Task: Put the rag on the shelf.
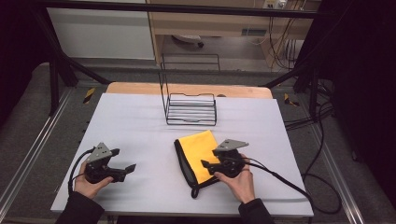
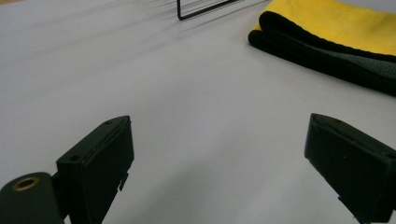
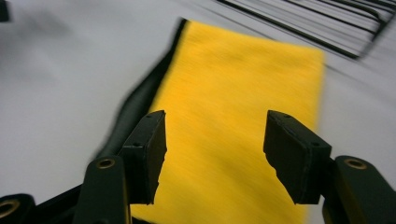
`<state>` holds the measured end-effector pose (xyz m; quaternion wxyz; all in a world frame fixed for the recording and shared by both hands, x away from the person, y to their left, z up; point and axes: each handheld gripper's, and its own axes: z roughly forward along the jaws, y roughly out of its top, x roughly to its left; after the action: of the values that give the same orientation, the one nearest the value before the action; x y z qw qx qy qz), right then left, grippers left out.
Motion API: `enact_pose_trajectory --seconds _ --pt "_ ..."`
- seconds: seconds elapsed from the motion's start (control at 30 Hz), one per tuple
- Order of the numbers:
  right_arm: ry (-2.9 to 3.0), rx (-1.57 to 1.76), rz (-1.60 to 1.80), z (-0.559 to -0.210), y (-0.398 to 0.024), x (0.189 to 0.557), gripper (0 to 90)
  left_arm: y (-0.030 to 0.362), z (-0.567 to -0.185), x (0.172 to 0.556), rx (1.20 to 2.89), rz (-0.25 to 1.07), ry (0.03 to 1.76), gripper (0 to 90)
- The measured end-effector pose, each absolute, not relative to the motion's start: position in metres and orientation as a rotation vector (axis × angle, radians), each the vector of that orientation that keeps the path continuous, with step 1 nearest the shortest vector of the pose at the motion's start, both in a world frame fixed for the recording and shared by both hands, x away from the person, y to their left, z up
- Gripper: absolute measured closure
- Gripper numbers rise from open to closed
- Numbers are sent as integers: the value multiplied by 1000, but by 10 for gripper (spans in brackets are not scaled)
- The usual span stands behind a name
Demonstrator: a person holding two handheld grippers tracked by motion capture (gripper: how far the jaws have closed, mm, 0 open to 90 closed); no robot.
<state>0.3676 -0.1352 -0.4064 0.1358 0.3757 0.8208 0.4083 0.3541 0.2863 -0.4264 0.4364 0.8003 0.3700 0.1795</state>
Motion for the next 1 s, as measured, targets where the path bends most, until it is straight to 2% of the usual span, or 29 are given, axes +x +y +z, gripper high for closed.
enact_pose_trajectory --seconds 0.13,0.27,0.47,0.5,0.8,0.83,0.87,1.0 --pt "2371 1190 1089 -423 -172 375 446 285 -427 354 1995 447 923 82" --pt "2413 1245 1088 -438 -184 373 469 285 -427 354 1997 446 922 82" --pt "2448 1269 1090 -445 -182 369 537 284 -426 353 1997 445 916 81" --pt "2452 1298 1097 -446 -181 368 582 284 -427 353 1997 444 917 81" --pt "2436 1338 1107 -447 -178 363 719 283 -427 353 2002 444 914 81" --pt "2433 1353 1107 -446 -177 362 780 283 -427 353 2002 443 914 81" --pt "2425 1370 1112 -446 -176 361 803 283 -427 353 2002 443 914 81" --pt "2385 1436 1109 -444 -173 358 836 283 -427 353 2002 443 914 81"
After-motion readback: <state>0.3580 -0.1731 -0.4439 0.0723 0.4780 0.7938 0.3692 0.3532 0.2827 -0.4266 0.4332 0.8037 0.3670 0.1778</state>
